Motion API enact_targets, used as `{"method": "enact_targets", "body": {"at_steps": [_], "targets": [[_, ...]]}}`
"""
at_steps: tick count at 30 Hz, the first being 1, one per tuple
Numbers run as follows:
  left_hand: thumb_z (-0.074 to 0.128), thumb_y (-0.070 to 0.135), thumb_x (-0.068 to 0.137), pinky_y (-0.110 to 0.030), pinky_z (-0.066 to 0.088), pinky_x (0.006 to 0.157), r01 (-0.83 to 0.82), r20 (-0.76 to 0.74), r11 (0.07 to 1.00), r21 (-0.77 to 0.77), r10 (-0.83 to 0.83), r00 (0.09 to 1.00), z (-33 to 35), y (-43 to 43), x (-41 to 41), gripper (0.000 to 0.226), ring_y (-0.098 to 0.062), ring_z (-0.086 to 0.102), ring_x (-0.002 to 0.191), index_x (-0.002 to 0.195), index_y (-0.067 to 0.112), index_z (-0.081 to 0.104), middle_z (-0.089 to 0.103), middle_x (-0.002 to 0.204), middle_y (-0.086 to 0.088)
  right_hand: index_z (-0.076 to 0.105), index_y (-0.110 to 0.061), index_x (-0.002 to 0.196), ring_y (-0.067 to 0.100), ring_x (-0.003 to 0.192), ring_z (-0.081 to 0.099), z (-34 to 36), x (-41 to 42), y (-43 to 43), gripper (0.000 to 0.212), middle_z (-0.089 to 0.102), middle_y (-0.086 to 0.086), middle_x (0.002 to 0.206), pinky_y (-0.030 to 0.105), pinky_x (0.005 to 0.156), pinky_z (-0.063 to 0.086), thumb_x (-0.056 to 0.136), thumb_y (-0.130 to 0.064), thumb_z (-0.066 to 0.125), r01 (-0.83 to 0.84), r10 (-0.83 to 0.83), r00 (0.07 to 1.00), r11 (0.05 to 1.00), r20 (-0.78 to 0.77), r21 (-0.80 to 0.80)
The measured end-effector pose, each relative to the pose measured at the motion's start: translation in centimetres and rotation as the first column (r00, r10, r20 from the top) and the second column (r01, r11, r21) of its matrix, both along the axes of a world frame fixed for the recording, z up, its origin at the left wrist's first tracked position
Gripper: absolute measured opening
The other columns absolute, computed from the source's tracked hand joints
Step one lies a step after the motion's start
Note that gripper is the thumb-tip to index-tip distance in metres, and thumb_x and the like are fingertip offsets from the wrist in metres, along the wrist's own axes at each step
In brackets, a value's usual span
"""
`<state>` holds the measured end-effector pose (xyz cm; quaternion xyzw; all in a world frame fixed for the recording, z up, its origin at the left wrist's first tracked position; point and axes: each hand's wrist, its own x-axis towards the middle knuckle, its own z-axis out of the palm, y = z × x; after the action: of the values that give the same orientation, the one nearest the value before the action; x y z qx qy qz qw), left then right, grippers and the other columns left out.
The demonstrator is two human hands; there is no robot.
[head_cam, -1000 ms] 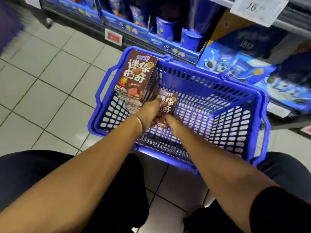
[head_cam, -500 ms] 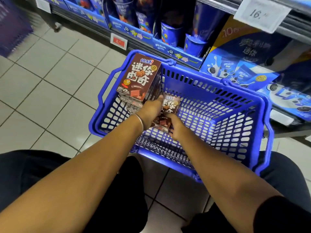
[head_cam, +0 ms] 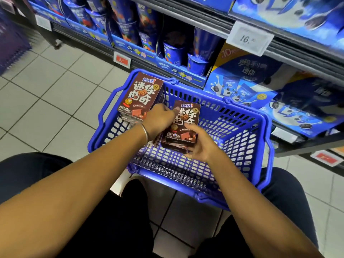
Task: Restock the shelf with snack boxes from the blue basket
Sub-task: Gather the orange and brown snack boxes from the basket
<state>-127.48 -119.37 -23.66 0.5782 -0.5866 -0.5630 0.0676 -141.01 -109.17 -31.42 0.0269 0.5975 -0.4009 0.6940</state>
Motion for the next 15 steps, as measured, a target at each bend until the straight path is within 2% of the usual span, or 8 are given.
{"method": "enact_targets", "body": {"at_steps": [1, 3, 5, 7, 9, 11, 13, 15], "targets": [[0.063, 0.039, 0.104, -0.045, 0.060, 0.085, 0.014, -0.016, 0.999, -0.037, -0.014, 1.000, 0.8, -0.2, 0.0, 0.043, -0.021, 0.062, 0.076, 0.121, -0.001, 0.061, 0.065, 0.087, -0.004, 0.078, -0.030, 0.091, 0.022, 0.101, 0.073, 1.2, -0.5, 0.4, 0.033, 0.077, 0.000, 0.109, 0.041, 0.081, 0.057, 0.064, -0.047, 0.086, -0.005, 0.005, 1.000, 0.999, 0.003, -0.047], [0.066, 0.037, 0.103, -0.044, 0.063, 0.082, -0.018, -0.092, 0.999, -0.050, 0.013, 0.996, 2.8, -0.4, 0.0, 0.044, -0.020, 0.062, 0.074, 0.122, -0.002, 0.060, 0.062, 0.092, -0.008, 0.079, -0.031, 0.087, 0.024, 0.100, 0.074, 3.9, -1.1, 1.1, 0.030, 0.076, 0.002, 0.112, 0.046, 0.080, 0.058, 0.062, -0.045, 0.089, -0.021, 0.025, 0.999, 0.989, 0.023, -0.145], [0.069, 0.042, 0.100, -0.037, 0.058, 0.076, -0.044, -0.164, 0.999, -0.031, 0.038, 0.986, 4.4, -0.6, 0.1, 0.040, -0.016, 0.067, 0.079, 0.114, 0.005, 0.062, 0.067, 0.098, -0.007, 0.077, -0.028, 0.098, 0.028, 0.100, 0.074, 6.1, -1.6, 1.5, 0.047, 0.075, 0.006, 0.115, 0.051, 0.081, 0.057, 0.056, -0.042, 0.093, -0.026, 0.038, 0.998, 0.976, 0.048, -0.218], [0.070, 0.054, 0.095, -0.030, 0.054, 0.075, 0.022, -0.235, 0.995, 0.097, 0.001, 0.972, 5.6, -0.5, 0.5, 0.047, -0.016, 0.072, 0.083, 0.107, 0.008, 0.069, 0.075, 0.098, -0.003, 0.074, -0.024, 0.105, 0.030, 0.101, 0.074, 8.2, -1.6, 1.7, 0.052, 0.074, 0.008, 0.117, 0.053, 0.081, 0.057, 0.059, -0.041, 0.091, -0.023, 0.044, 0.997, 0.961, 0.071, -0.277], [0.072, 0.059, 0.090, -0.033, 0.061, 0.078, 0.159, -0.372, 0.950, 0.270, -0.049, 0.927, 6.4, -0.1, 0.5, 0.046, -0.022, 0.078, 0.093, 0.107, 0.016, 0.078, 0.080, 0.106, -0.006, 0.077, -0.025, 0.102, 0.030, 0.103, 0.073, 10.1, -1.4, 1.7, 0.036, 0.074, 0.008, 0.116, 0.056, 0.087, 0.057, 0.070, -0.040, 0.085, -0.040, 0.065, 0.996, 0.937, 0.060, -0.347], [0.078, 0.051, 0.087, -0.040, 0.063, 0.083, 0.198, -0.481, 0.924, 0.327, -0.018, 0.876, 6.6, 0.7, 0.0, 0.046, -0.031, 0.078, 0.102, 0.116, 0.016, 0.077, 0.079, 0.116, -0.013, 0.079, -0.028, 0.096, 0.029, 0.107, 0.072, 11.7, -1.0, 1.6, 0.023, 0.075, 0.007, 0.115, 0.059, 0.099, 0.050, 0.078, -0.042, 0.078, -0.090, 0.087, 0.996, 0.918, -0.023, -0.387], [0.080, 0.041, 0.089, -0.042, 0.063, 0.084, 0.121, -0.490, 0.947, 0.297, 0.042, 0.871, 6.5, 1.2, -0.6, 0.049, -0.034, 0.077, 0.102, 0.126, 0.010, 0.072, 0.078, 0.117, -0.016, 0.078, -0.029, 0.099, 0.029, 0.112, 0.069, 12.7, -0.7, 1.6, 0.024, 0.075, 0.006, 0.116, 0.061, 0.106, 0.045, 0.082, -0.045, 0.074, -0.134, 0.099, 0.989, 0.914, -0.110, -0.383], [0.077, 0.035, 0.093, -0.041, 0.064, 0.082, 0.079, -0.499, 0.946, 0.315, 0.094, 0.861, 6.6, 1.3, -0.7, 0.040, -0.033, 0.078, 0.097, 0.122, 0.008, 0.073, 0.079, 0.114, -0.016, 0.078, -0.030, 0.104, 0.029, 0.113, 0.069, 13.0, -0.6, 1.6, 0.032, 0.074, 0.006, 0.119, 0.059, 0.106, 0.046, 0.085, -0.054, 0.069, -0.130, 0.096, 0.990, 0.903, -0.104, -0.408]]}}
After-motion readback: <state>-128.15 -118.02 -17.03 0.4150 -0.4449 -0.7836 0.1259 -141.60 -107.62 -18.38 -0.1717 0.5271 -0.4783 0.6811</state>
